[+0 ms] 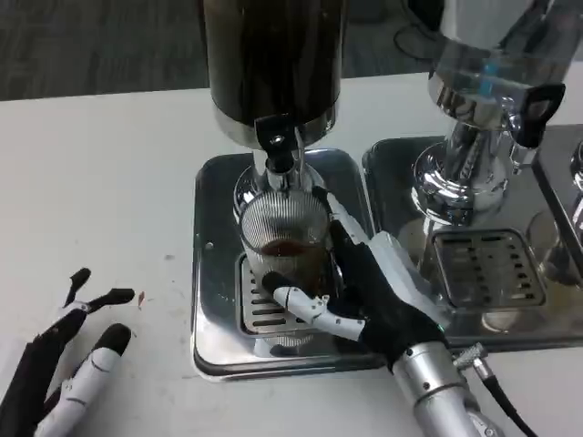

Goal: Grasp the cup under the faucet to collect the drink, then remove the cup.

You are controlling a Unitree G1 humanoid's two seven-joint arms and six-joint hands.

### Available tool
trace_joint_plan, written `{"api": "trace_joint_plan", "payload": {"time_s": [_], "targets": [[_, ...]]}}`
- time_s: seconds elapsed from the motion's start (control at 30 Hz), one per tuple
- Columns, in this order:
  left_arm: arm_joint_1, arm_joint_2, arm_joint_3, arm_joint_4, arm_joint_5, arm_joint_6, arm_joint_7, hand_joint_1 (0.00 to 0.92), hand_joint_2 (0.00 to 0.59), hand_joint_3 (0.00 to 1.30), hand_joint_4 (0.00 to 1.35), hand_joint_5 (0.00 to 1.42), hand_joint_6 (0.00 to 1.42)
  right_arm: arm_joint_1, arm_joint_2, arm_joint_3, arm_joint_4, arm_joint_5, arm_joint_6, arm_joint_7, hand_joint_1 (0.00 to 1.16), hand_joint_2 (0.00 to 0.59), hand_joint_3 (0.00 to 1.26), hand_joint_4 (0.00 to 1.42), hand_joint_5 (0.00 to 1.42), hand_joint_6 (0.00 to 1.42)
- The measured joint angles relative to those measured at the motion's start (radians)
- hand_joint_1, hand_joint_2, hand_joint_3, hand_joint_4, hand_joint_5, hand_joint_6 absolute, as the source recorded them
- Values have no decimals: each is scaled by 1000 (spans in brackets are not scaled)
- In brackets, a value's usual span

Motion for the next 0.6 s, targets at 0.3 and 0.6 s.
{"api": "trace_joint_plan", "payload": {"time_s": [0.3,0.6], "targets": [[1,0,2,1,-5,0,2,0,201,359,0,111,0,-42,31,-8,98,38,-75,-22,580,189,0,23,91,194],[3,-2,9,1,-7,0,3,0,205,364,0,110,0,-77,53,-24,180,58,-136,-58,679,176,0,123,207,328]]}}
